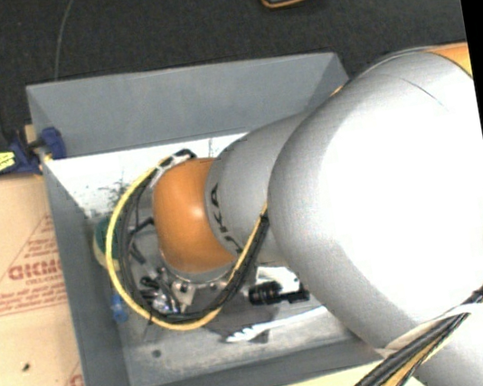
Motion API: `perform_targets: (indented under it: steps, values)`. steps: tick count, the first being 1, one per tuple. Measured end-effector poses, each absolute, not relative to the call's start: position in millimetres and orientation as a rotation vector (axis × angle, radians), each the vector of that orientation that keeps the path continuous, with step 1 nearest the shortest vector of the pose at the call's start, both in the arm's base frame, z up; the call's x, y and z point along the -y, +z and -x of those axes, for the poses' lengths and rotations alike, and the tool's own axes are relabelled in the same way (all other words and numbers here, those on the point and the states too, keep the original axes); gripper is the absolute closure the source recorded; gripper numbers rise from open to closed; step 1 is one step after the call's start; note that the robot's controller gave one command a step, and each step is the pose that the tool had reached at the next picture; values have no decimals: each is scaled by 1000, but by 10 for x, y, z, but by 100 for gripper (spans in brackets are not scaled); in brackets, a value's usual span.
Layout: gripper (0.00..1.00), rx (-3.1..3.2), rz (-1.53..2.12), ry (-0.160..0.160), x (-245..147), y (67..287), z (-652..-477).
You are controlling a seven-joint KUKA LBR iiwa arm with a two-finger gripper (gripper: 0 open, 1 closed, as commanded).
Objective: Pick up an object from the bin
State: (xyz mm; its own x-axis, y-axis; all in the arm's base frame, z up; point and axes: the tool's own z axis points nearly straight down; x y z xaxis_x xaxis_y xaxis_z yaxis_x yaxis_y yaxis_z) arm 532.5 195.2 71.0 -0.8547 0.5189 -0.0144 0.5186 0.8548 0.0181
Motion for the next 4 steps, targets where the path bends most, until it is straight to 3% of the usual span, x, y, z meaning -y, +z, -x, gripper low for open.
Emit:
perform_targets:
  steps: [1,2,4]
  values:
    - [100,-3135,-42,5,-2080,744,-5208]
    - [100,-3135,-45,6,-2078,747,-5208]
    - [100,-3135,-50,7,-2068,1109,-5208]
